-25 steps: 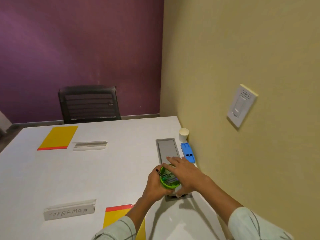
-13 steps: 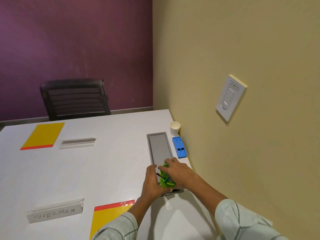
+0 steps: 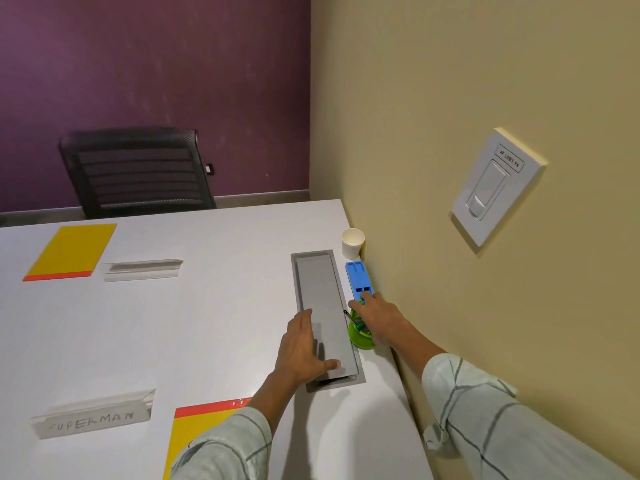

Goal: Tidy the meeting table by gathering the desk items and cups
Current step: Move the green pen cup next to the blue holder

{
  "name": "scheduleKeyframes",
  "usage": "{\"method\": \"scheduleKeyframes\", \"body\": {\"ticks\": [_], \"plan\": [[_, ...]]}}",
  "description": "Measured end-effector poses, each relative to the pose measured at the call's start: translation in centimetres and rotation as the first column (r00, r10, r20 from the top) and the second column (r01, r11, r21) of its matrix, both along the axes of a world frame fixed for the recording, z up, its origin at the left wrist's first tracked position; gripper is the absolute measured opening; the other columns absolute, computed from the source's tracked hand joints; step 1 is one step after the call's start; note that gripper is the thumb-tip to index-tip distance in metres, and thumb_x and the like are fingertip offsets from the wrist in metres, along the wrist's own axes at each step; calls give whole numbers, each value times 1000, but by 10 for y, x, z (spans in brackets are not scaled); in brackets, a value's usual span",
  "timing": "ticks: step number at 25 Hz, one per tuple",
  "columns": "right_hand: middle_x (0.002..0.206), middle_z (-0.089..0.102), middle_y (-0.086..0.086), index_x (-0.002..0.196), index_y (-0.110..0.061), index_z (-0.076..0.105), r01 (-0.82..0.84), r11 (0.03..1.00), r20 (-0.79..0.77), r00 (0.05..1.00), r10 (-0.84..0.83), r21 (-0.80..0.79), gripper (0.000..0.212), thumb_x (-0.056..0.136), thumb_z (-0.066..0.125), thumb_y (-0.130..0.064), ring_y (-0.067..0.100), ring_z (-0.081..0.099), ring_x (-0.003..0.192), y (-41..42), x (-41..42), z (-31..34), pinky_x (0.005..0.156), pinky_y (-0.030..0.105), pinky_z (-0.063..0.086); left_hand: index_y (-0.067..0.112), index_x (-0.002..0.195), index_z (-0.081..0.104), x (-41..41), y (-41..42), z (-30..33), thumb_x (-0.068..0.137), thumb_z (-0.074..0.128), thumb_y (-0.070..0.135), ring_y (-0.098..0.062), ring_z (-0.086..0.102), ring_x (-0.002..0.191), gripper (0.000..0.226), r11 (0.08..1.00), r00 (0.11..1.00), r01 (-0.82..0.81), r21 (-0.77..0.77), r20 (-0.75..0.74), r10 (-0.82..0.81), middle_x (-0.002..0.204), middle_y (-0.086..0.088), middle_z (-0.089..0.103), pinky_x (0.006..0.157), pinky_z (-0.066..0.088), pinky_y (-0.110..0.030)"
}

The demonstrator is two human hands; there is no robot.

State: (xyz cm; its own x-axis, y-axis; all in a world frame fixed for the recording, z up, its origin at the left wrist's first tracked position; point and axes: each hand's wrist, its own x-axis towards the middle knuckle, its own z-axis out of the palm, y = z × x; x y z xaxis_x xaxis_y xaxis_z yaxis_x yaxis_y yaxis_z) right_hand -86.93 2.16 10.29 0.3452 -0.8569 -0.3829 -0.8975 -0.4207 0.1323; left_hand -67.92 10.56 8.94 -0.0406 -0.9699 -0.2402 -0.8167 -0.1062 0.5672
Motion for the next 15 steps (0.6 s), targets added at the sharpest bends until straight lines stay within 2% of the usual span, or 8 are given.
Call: {"method": "scheduleKeyframes", "body": {"ticks": [5, 10, 15], "plan": [[142, 34, 15, 137, -20, 33, 60, 998, -7, 998, -60, 20, 67, 82, 70, -12, 33, 41, 122, -17, -7, -16, 87, 42, 51, 14, 152, 10, -2, -10, -12, 62, 70, 73, -28, 19, 147, 123, 999, 997, 47, 26, 53, -48, 162, -7, 13, 118, 28, -44], [136, 40, 14, 135, -19, 36, 102, 995, 34, 994, -103, 16, 63, 82, 69, -11, 30, 43, 119, -26, -12, -27, 89, 41, 49, 13, 149, 19, 5, -19, -20, 58, 65, 80, -28, 27, 143, 122, 999, 996, 28, 35, 82, -31, 158, -9, 23, 114, 34, -44], [137, 39, 14, 136, -20, 35, 108, 994, 50, 993, -109, 35, 66, 81, 70, -11, 31, 43, 121, -30, -13, -30, 91, 41, 49, 12, 151, 16, 12, -25, -22, 61, 65, 78, -28, 23, 145, 122, 998, 994, 37, 50, 100, -42, 159, -9, 20, 116, 30, -43]]}}
